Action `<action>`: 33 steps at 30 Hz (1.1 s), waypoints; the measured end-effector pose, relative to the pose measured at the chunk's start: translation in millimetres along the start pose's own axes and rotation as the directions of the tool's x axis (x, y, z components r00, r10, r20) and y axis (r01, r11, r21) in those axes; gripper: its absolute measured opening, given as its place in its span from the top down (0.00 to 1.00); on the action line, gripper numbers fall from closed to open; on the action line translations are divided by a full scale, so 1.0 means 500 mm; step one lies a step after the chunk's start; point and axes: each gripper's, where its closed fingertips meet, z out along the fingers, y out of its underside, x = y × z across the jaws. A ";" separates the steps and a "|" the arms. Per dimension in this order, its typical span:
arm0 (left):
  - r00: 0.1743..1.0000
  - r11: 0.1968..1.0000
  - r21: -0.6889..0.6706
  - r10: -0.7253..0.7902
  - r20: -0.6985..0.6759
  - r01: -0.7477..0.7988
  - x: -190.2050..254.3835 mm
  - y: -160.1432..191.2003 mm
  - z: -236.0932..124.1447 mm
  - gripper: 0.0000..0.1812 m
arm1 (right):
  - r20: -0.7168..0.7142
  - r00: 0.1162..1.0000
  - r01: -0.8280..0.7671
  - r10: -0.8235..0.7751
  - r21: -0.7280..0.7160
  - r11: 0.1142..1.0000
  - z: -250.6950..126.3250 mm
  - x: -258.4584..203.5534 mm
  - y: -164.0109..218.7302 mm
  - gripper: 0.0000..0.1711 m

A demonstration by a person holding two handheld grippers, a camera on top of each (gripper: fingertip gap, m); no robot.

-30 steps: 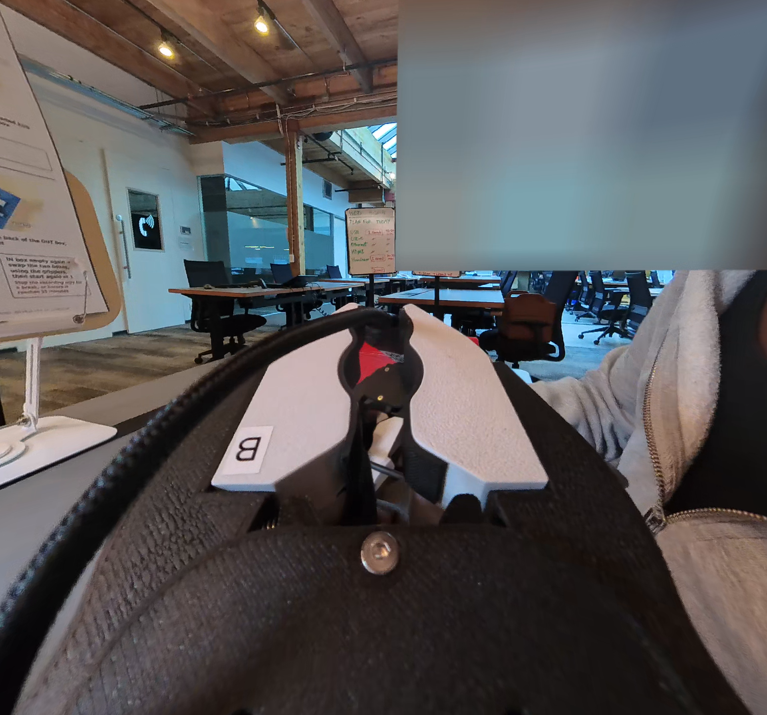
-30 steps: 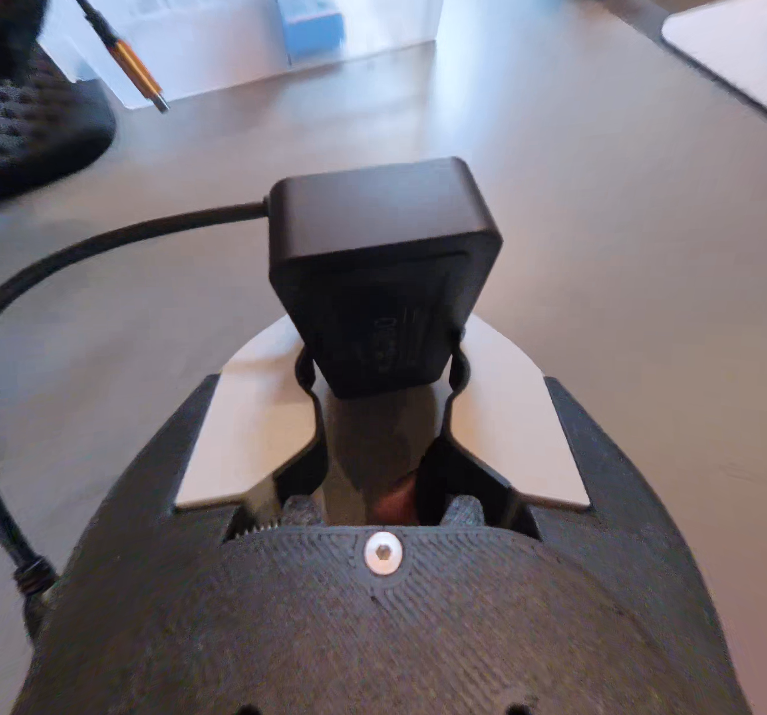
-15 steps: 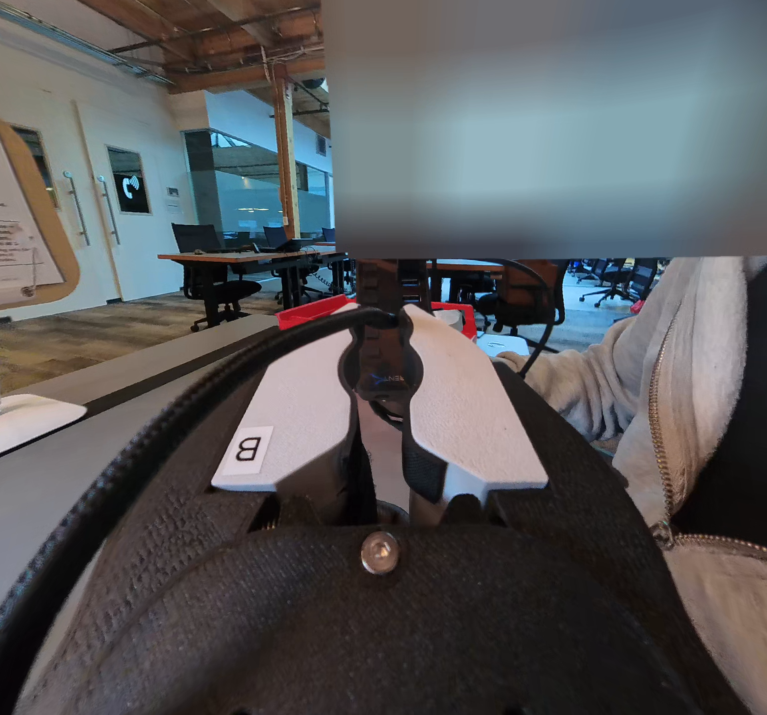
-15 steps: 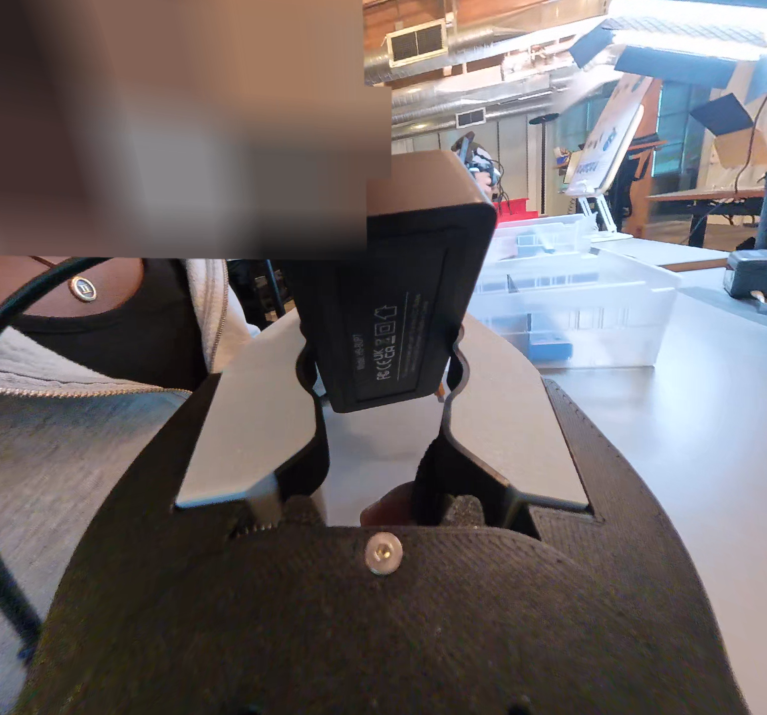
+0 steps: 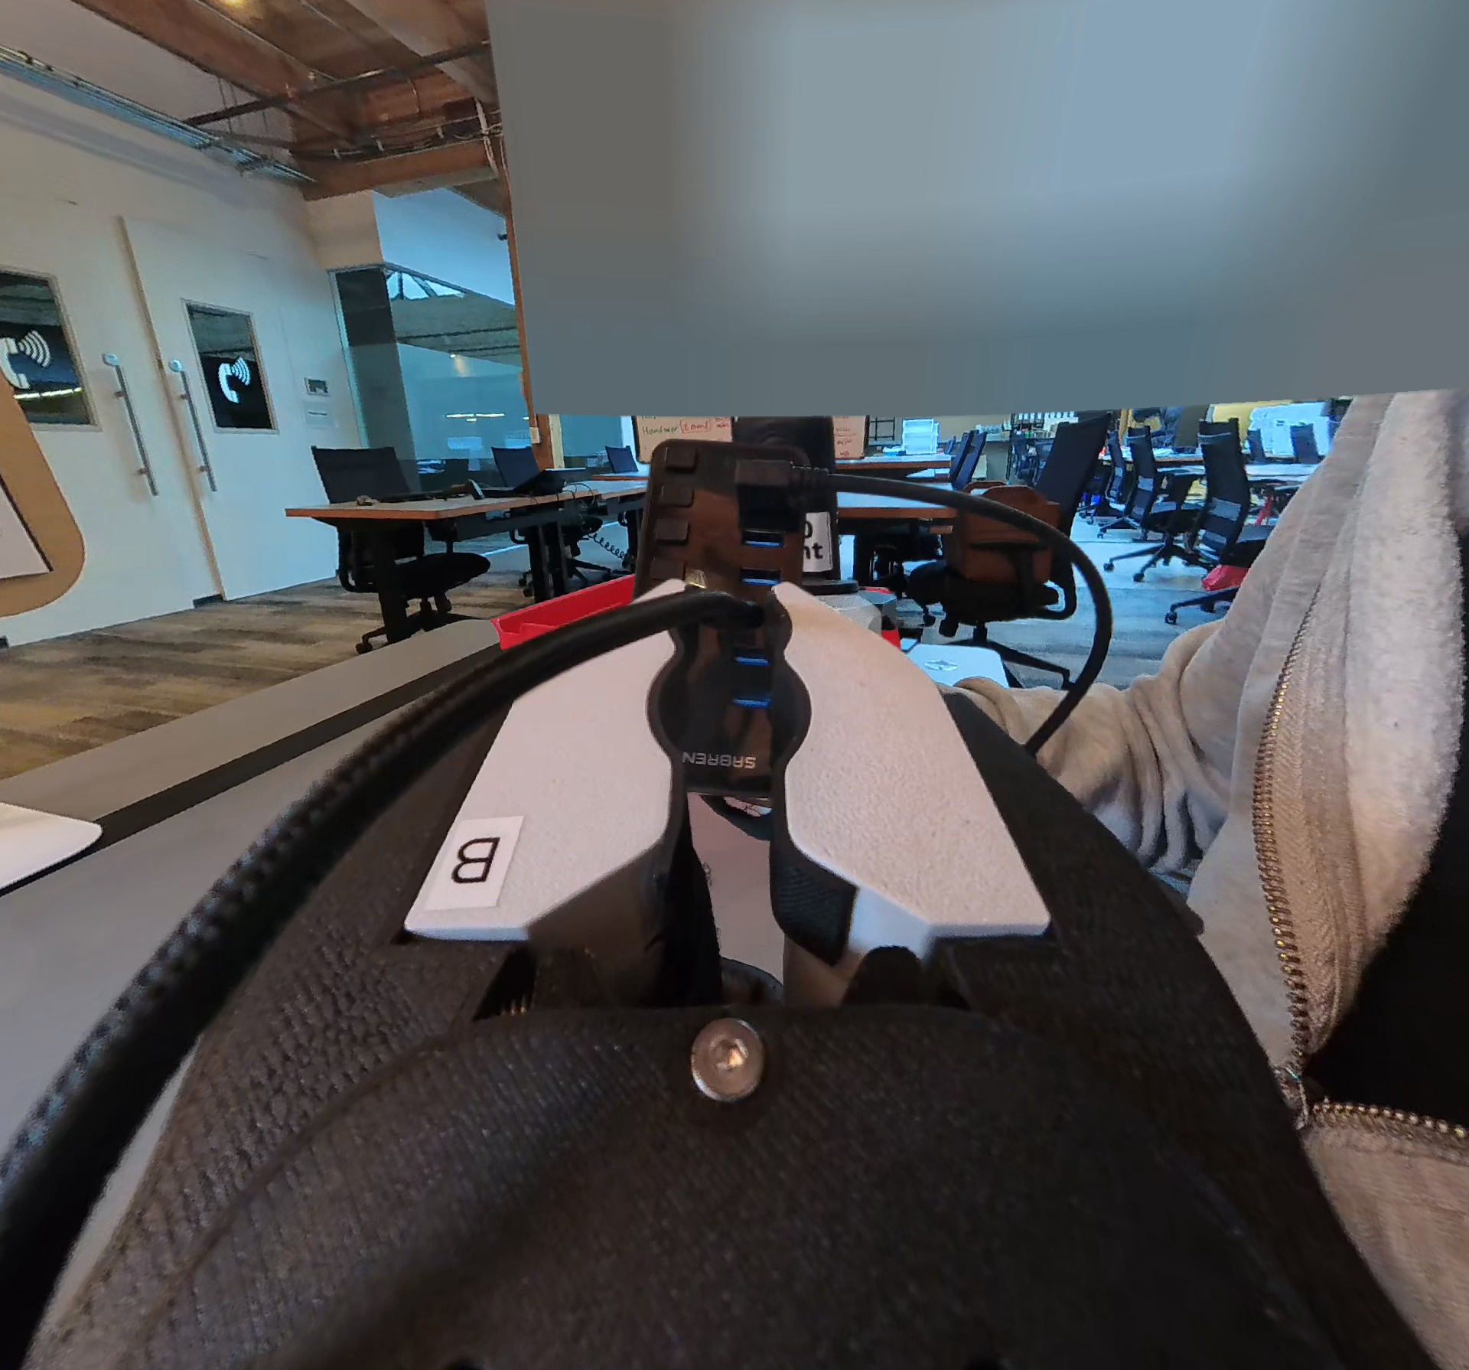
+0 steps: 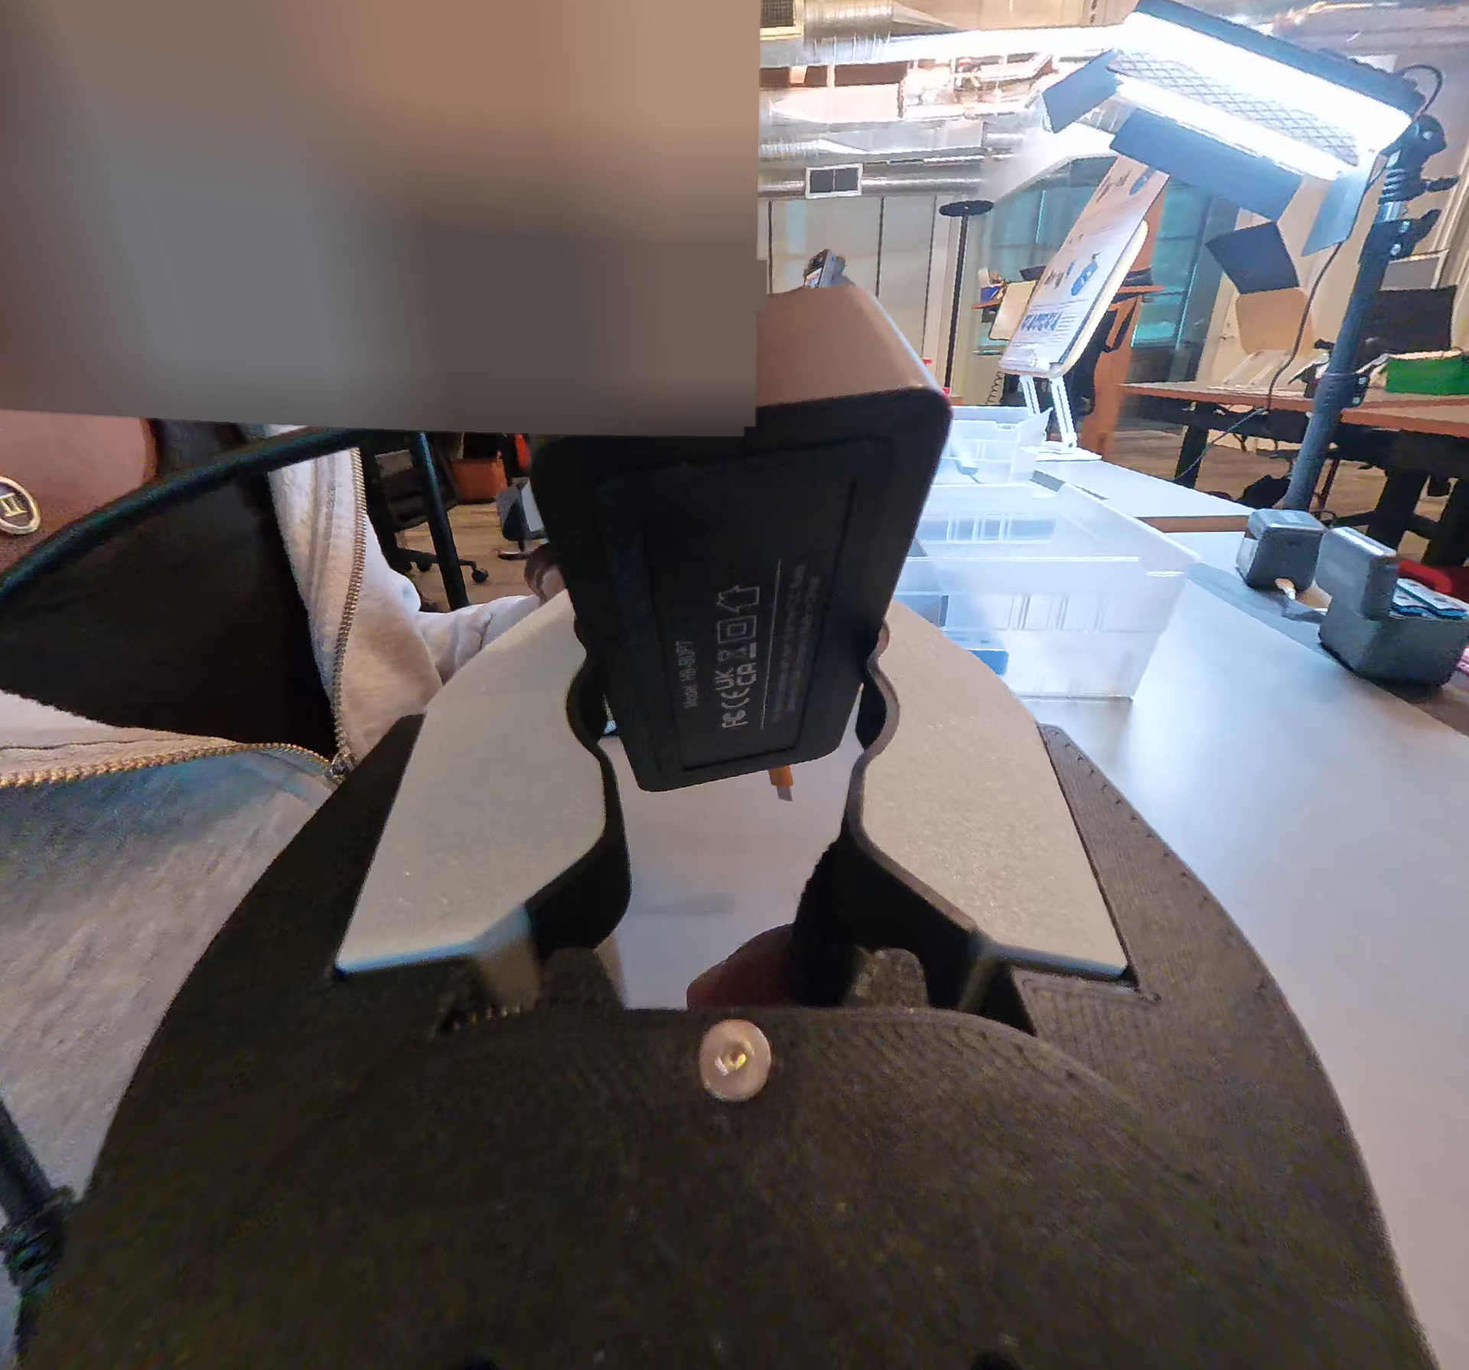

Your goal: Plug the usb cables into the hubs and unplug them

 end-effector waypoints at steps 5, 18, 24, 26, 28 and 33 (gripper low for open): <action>1.000 1.000 0.005 -0.001 0.002 0.001 -0.001 -0.001 -0.002 0.92 | 0.004 1.000 0.009 -0.009 -0.001 1.000 0.000 -0.004 -0.002 0.64; 0.996 0.999 0.038 -0.028 0.089 0.024 -0.042 -0.014 -0.036 0.92 | -0.178 0.979 0.024 -0.103 -0.396 0.918 -0.020 0.080 0.136 0.63; 0.988 0.997 0.066 -0.040 0.147 0.031 -0.068 -0.028 -0.070 0.92 | -0.206 0.972 -0.036 -0.113 -0.604 0.796 -0.034 0.112 0.255 0.64; 0.987 0.998 0.065 -0.032 0.156 0.022 -0.070 -0.028 -0.076 0.92 | -0.205 0.971 -0.039 -0.119 -0.633 0.773 -0.037 0.116 0.273 0.63; 0.987 0.998 0.066 -0.034 0.158 0.024 -0.071 -0.028 -0.079 0.92 | -0.207 0.973 -0.049 -0.106 -0.627 0.778 -0.036 0.117 0.273 0.64; 0.987 0.998 0.061 -0.044 0.153 0.035 -0.071 -0.021 -0.077 0.92 | -0.192 0.980 -0.077 -0.059 -0.629 0.774 -0.045 0.114 0.277 0.63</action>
